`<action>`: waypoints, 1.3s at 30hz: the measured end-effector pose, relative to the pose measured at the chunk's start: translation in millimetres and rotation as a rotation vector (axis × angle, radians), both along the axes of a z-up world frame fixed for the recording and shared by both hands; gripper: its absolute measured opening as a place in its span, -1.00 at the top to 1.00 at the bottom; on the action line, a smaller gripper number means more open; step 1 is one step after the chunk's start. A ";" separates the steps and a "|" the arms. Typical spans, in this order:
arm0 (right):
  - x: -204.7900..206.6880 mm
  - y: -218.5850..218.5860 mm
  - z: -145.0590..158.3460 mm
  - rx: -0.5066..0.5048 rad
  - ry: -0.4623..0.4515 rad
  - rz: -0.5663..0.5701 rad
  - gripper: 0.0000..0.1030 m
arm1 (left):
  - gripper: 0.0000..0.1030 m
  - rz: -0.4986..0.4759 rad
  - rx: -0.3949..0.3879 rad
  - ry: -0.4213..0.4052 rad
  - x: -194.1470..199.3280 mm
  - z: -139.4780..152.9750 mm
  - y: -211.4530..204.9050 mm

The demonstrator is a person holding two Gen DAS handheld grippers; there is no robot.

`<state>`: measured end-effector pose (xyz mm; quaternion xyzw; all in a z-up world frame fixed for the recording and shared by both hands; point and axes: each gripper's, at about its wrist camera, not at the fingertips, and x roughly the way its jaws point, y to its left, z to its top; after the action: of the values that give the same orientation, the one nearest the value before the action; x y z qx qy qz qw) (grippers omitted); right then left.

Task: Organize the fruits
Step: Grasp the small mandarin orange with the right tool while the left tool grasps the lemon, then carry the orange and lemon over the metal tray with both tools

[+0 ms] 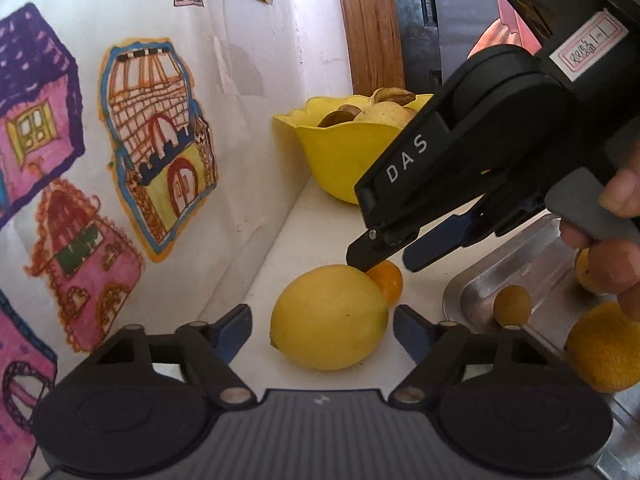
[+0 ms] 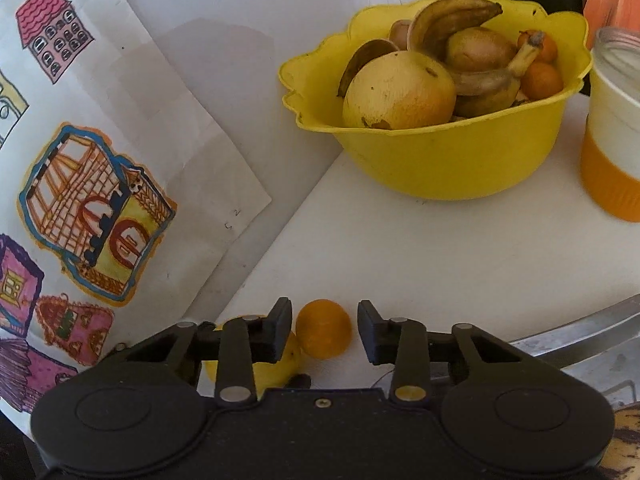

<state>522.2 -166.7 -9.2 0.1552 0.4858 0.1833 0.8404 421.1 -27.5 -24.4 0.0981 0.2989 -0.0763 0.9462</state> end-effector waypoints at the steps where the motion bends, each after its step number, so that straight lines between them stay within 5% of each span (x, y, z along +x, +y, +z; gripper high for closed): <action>1: 1.0 0.0 -1.0 0.003 0.002 0.000 0.29 | -0.46 0.000 -0.002 0.003 1.4 -0.3 0.6; 4: 2.0 0.3 -3.5 0.004 0.006 -0.004 0.36 | -0.31 -0.013 -0.019 0.019 5.1 -0.2 0.7; 16: -7.5 -4.3 -5.2 0.021 0.003 -0.005 0.38 | -0.29 0.013 -0.043 0.031 4.1 0.2 4.5; 39: -94.7 -47.8 39.2 0.010 -0.062 0.041 0.38 | -0.28 -0.065 -0.149 0.082 -89.5 17.0 -6.2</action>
<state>427.5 -214.5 30.0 0.1435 0.4619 0.2077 0.8503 331.6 -33.6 -7.4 0.0338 0.3275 -0.1332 0.9348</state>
